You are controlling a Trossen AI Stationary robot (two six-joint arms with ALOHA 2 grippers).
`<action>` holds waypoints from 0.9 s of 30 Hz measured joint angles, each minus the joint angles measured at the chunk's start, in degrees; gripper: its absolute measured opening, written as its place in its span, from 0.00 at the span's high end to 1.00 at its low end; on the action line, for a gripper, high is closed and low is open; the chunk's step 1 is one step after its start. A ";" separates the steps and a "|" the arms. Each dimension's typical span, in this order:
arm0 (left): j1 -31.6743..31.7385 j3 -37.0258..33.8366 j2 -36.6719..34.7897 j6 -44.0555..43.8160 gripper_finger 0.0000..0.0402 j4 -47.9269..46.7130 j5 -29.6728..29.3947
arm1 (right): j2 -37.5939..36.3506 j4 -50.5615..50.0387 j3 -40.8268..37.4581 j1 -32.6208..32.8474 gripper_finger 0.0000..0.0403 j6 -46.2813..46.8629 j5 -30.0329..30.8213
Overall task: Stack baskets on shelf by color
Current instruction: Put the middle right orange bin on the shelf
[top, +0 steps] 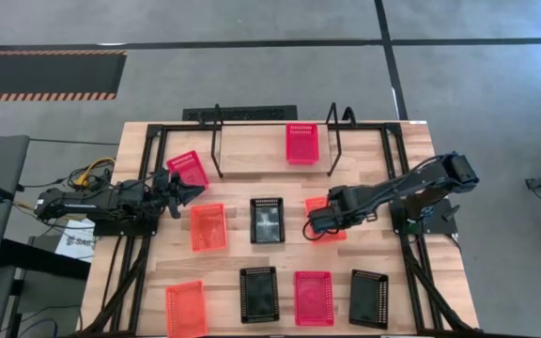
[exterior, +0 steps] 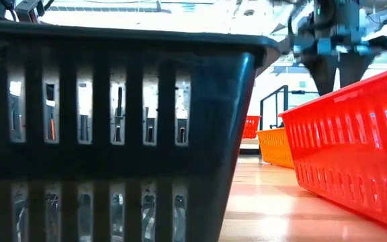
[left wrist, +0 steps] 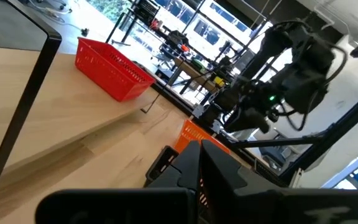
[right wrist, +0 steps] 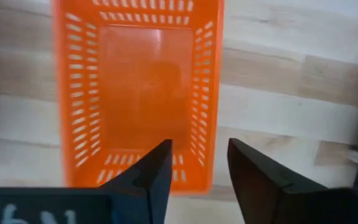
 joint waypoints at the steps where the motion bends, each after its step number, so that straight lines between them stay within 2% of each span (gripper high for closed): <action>1: 0.00 0.00 0.00 0.00 1.00 -0.04 0.31 | 0.21 0.40 -1.04 -0.03 0.54 0.74 -0.02; 8: 0.00 0.00 0.00 0.04 1.00 -0.16 1.32 | 0.23 2.68 -5.19 -0.30 0.51 2.62 0.00; 16: 0.00 0.00 0.00 0.17 1.00 -0.16 1.31 | 0.34 14.51 -11.21 -1.52 0.52 2.47 0.01; 20: 0.00 0.00 0.00 0.25 1.00 -0.16 1.30 | 0.34 16.07 -12.49 -2.06 0.53 0.54 -0.15; 23: 0.00 0.00 0.00 0.24 1.00 -0.16 1.30 | 0.34 16.09 -12.49 -2.70 0.60 0.21 -0.44; 27: 0.00 0.00 0.00 0.22 1.00 -0.16 1.30 | 0.34 16.10 -12.49 -3.83 0.81 -2.43 -2.15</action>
